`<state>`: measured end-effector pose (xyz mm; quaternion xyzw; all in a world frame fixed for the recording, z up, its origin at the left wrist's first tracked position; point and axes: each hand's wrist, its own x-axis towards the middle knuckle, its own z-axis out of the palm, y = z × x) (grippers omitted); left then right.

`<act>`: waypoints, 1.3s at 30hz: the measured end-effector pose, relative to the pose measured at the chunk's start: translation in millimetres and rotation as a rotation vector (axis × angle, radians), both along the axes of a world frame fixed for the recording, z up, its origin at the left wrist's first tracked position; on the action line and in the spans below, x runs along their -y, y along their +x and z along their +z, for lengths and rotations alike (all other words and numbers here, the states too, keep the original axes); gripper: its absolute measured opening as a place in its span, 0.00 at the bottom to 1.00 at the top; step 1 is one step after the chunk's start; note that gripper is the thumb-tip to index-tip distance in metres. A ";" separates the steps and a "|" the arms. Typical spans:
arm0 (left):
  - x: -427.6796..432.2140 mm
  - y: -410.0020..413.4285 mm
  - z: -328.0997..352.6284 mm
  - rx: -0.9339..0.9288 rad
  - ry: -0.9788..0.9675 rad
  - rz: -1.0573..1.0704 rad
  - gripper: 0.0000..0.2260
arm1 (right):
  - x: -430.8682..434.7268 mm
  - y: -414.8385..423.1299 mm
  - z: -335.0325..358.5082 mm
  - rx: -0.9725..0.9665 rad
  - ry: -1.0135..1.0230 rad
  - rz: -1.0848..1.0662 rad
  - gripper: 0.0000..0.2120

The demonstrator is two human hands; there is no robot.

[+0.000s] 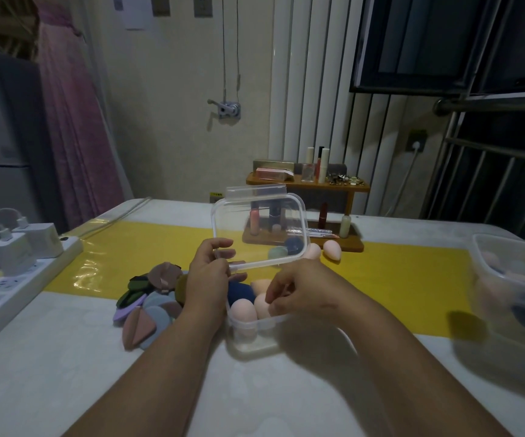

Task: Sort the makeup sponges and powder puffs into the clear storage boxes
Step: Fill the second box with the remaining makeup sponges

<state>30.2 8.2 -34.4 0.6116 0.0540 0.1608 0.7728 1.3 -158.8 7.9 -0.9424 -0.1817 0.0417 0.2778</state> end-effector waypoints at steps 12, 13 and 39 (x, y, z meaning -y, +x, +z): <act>0.3 3.5 -3.1 0.003 -0.017 0.001 0.22 | 1.4 -1.4 -0.2 0.055 0.029 -0.029 0.09; 0.1 3.4 -3.2 0.004 -0.020 0.001 0.22 | 0.9 -1.5 0.1 0.035 0.026 -0.024 0.09; 0.6 -1.3 1.7 -0.017 -0.004 0.012 0.22 | 12.5 7.3 -9.5 0.309 0.437 -0.137 0.10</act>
